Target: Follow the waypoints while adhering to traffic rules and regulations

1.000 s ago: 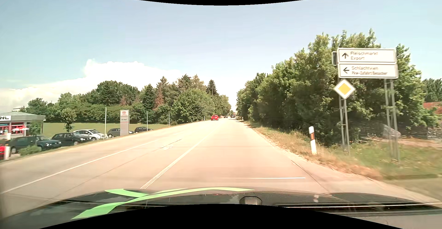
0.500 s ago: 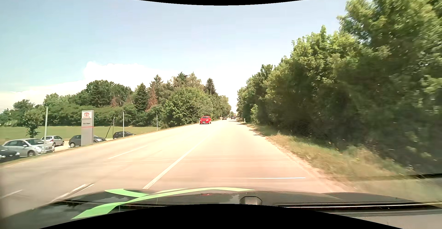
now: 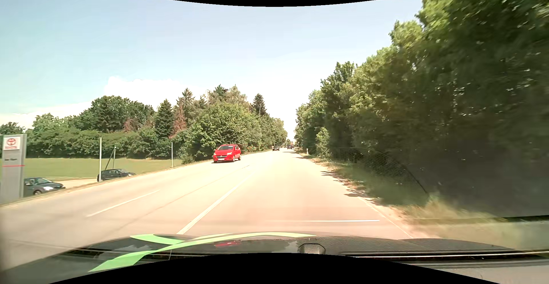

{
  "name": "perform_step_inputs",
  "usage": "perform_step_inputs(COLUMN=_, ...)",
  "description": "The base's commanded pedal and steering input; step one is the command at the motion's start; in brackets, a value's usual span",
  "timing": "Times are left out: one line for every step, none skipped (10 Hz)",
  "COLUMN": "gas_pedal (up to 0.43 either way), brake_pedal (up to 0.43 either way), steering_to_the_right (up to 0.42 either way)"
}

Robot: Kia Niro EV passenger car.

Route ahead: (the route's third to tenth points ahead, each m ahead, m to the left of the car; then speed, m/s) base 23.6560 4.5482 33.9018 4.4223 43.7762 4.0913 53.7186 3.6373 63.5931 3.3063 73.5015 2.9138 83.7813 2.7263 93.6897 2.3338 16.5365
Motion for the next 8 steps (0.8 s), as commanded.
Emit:
perform_step_inputs(gas_pedal=0.268, brake_pedal=0.000, steering_to_the_right=-0.003)
perform_step_inputs(gas_pedal=0.268, brake_pedal=0.000, steering_to_the_right=-0.003)
perform_step_inputs(gas_pedal=0.268, brake_pedal=0.000, steering_to_the_right=-0.004)
perform_step_inputs(gas_pedal=0.268, brake_pedal=0.000, steering_to_the_right=-0.004)
perform_step_inputs(gas_pedal=0.248, brake_pedal=0.000, steering_to_the_right=-0.004)
perform_step_inputs(gas_pedal=0.240, brake_pedal=0.000, steering_to_the_right=-0.004)
perform_step_inputs(gas_pedal=0.240, brake_pedal=0.000, steering_to_the_right=-0.004)
perform_step_inputs(gas_pedal=0.240, brake_pedal=0.000, steering_to_the_right=-0.004)
